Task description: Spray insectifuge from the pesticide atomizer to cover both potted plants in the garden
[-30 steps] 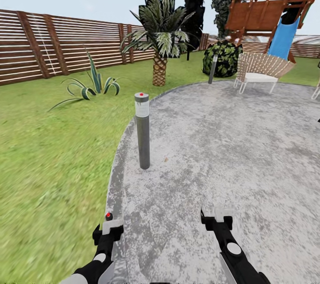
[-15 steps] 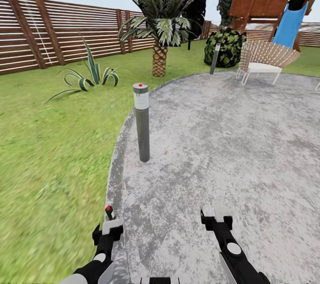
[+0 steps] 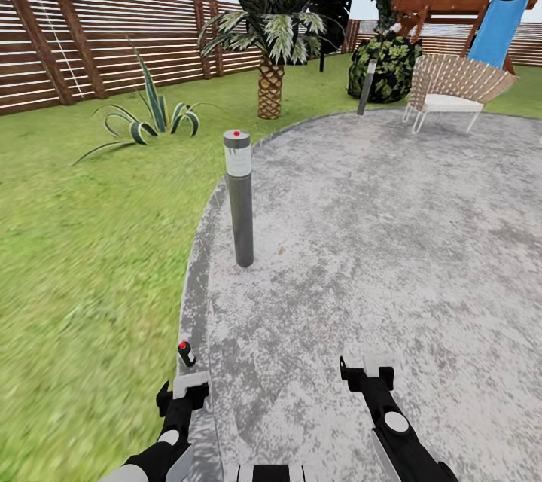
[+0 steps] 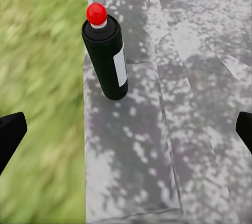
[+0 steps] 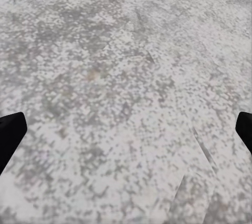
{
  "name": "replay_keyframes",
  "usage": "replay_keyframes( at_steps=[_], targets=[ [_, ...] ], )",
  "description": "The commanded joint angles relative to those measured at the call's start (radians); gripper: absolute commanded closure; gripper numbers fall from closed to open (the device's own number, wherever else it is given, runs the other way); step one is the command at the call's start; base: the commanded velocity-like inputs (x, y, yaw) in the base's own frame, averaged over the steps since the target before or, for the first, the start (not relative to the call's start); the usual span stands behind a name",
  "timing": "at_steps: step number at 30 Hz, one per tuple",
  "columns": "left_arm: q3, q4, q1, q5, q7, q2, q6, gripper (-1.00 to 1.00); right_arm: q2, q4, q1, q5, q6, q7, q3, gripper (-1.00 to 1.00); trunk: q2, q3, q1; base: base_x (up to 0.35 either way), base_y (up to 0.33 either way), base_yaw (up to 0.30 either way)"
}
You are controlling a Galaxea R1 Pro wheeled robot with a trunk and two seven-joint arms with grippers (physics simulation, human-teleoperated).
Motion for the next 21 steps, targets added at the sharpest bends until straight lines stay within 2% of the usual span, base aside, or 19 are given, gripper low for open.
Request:
replay_keyframes(
  at_steps=[1, 4, 11, 17, 21],
  targets=[
    [-0.001, 0.001, -0.001, 0.001, 0.004, 0.000, -0.003, -1.00, -0.001, 0.000, -0.001, 0.001, -0.002, -0.008, 0.005, -1.00, 0.000, -0.001, 0.000, 0.000, 0.000, 0.000],
    [0.000, 0.001, -0.001, 0.003, 0.004, 0.000, -0.004, -1.00, -0.001, 0.000, -0.001, 0.001, -0.002, -0.008, 0.005, -1.00, 0.000, -0.001, 0.000, 0.037, 0.003, 0.000],
    [-0.001, 0.000, -0.001, 0.004, 0.004, 0.000, -0.005, -1.00, -0.001, -0.001, -0.001, 0.001, -0.002, -0.008, 0.005, -1.00, 0.000, -0.001, 0.000, 0.183, 0.072, 0.000],
    [-0.001, 0.001, -0.001, 0.003, 0.004, 0.000, -0.006, -1.00, -0.001, -0.002, -0.001, 0.000, -0.002, -0.008, 0.005, -1.00, 0.000, -0.001, 0.000, 0.030, 0.013, -0.001],
    [-0.001, 0.000, -0.001, 0.003, 0.004, 0.000, -0.006, -1.00, -0.001, -0.002, -0.001, 0.000, -0.002, -0.008, 0.005, -1.00, 0.000, -0.001, 0.000, 0.103, 0.147, -0.135]
  ],
)
